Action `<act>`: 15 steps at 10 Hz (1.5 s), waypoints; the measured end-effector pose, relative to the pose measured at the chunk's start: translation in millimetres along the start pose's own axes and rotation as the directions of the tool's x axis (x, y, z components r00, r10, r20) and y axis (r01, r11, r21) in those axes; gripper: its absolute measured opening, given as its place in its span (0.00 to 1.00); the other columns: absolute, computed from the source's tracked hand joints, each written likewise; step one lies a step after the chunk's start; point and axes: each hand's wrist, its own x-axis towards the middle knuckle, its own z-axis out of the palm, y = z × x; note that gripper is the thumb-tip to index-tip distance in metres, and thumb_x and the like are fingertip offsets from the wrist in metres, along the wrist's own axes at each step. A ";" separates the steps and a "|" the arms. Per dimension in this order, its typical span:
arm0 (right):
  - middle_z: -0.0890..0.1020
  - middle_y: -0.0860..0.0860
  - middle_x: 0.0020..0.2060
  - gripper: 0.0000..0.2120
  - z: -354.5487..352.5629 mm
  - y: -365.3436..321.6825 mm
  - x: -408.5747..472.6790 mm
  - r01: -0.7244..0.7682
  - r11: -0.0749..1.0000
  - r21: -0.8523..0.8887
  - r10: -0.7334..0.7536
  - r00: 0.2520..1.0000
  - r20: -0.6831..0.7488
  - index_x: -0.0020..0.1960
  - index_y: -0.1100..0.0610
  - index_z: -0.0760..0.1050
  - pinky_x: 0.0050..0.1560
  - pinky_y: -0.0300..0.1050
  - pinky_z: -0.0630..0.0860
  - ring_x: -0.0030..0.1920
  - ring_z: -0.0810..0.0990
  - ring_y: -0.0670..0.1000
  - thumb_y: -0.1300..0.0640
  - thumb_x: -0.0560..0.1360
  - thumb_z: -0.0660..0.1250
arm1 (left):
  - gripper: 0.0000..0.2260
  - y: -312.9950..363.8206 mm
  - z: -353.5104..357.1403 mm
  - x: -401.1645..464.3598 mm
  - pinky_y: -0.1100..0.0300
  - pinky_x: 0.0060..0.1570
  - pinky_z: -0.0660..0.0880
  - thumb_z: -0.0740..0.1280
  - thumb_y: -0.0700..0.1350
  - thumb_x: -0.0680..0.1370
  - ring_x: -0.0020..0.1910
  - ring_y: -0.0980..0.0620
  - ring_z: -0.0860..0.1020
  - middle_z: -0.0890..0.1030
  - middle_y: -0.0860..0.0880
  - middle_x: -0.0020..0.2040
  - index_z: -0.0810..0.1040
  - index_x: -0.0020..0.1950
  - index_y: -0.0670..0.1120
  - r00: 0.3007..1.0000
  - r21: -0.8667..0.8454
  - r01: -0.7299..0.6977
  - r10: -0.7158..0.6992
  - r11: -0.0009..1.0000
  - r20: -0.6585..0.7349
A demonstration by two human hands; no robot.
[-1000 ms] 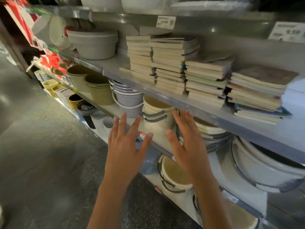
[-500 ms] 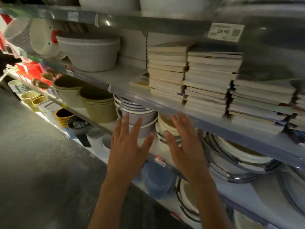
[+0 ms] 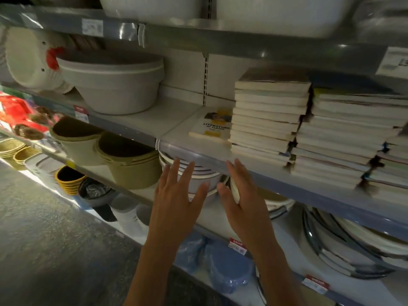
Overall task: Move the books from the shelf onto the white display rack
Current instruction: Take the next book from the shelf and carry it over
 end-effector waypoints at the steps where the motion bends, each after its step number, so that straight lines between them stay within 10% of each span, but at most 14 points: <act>1: 0.54 0.37 0.76 0.29 15.6 4.8 35.6 -0.009 1.000 0.020 0.010 1.000 -0.028 0.74 0.37 0.54 0.73 0.32 0.49 0.75 0.49 0.34 0.30 0.75 0.49 | 0.38 -14.5 4.1 37.5 0.47 0.77 0.54 0.45 0.72 0.73 0.81 0.50 0.47 0.53 0.50 0.82 0.58 0.80 0.56 1.000 0.007 -0.030 0.030 1.000 0.007; 5: 0.62 0.49 0.77 0.26 85.0 33.9 168.8 -0.213 0.975 0.065 0.216 0.976 -0.028 0.77 0.48 0.62 0.75 0.57 0.62 0.77 0.59 0.51 0.41 0.81 0.57 | 0.35 -68.5 23.3 196.5 0.47 0.74 0.64 0.49 0.66 0.77 0.76 0.47 0.64 0.66 0.45 0.77 0.61 0.80 0.50 0.982 0.001 -0.027 0.026 1.000 0.186; 7: 0.54 0.50 0.80 0.28 96.7 37.7 202.6 -0.309 0.927 -0.210 0.305 0.951 -0.053 0.80 0.52 0.54 0.74 0.41 0.47 0.79 0.50 0.50 0.46 0.83 0.56 | 0.27 -93.3 46.2 253.3 0.48 0.72 0.65 0.55 0.57 0.84 0.75 0.44 0.65 0.66 0.43 0.77 0.59 0.80 0.47 0.950 0.086 -0.069 0.039 0.994 0.309; 10: 0.51 0.58 0.80 0.33 113.8 44.3 235.6 -0.546 0.668 -0.506 0.569 0.813 -0.126 0.80 0.52 0.55 0.76 0.58 0.52 0.79 0.51 0.60 0.36 0.81 0.45 | 0.30 -108.2 80.0 314.4 0.42 0.70 0.63 0.43 0.59 0.82 0.71 0.39 0.65 0.67 0.40 0.72 0.62 0.76 0.43 0.869 0.337 -0.208 0.015 0.918 0.495; 12: 0.82 0.60 0.60 0.27 121.2 47.6 240.9 -0.450 0.537 -0.713 0.545 0.830 -0.113 0.55 0.53 0.82 0.60 0.63 0.74 0.60 0.77 0.69 0.45 0.79 0.46 | 0.27 -110.3 87.8 329.4 0.36 0.75 0.51 0.49 0.57 0.84 0.78 0.38 0.54 0.59 0.37 0.78 0.55 0.80 0.45 0.792 0.243 -0.206 0.016 0.948 0.610; 13: 0.85 0.47 0.45 0.21 127.6 39.9 242.9 -0.613 0.525 -0.591 0.636 0.743 -0.206 0.49 0.43 0.83 0.41 0.50 0.83 0.44 0.85 0.53 0.37 0.74 0.55 | 0.26 -103.4 74.8 330.4 0.40 0.76 0.51 0.51 0.57 0.84 0.78 0.37 0.54 0.59 0.37 0.77 0.56 0.80 0.45 0.763 0.118 -0.113 0.009 0.987 0.646; 14: 0.85 0.46 0.50 0.20 134.3 26.6 241.4 -0.524 0.637 -0.565 0.472 0.845 -0.252 0.58 0.43 0.80 0.53 0.48 0.78 0.51 0.83 0.51 0.39 0.76 0.54 | 0.25 -102.0 66.9 329.8 0.43 0.68 0.68 0.56 0.58 0.82 0.68 0.37 0.70 0.72 0.38 0.66 0.65 0.74 0.44 0.783 0.010 -0.101 0.073 0.995 0.617; 15: 0.80 0.53 0.63 0.23 127.7 30.0 244.4 -0.507 0.809 -0.298 0.434 0.857 -0.279 0.67 0.48 0.75 0.68 0.50 0.66 0.65 0.74 0.56 0.39 0.80 0.56 | 0.23 -105.4 68.3 331.1 0.56 0.45 0.72 0.57 0.61 0.82 0.50 0.48 0.78 0.80 0.45 0.52 0.77 0.59 0.42 0.852 -0.360 0.214 0.006 0.908 0.523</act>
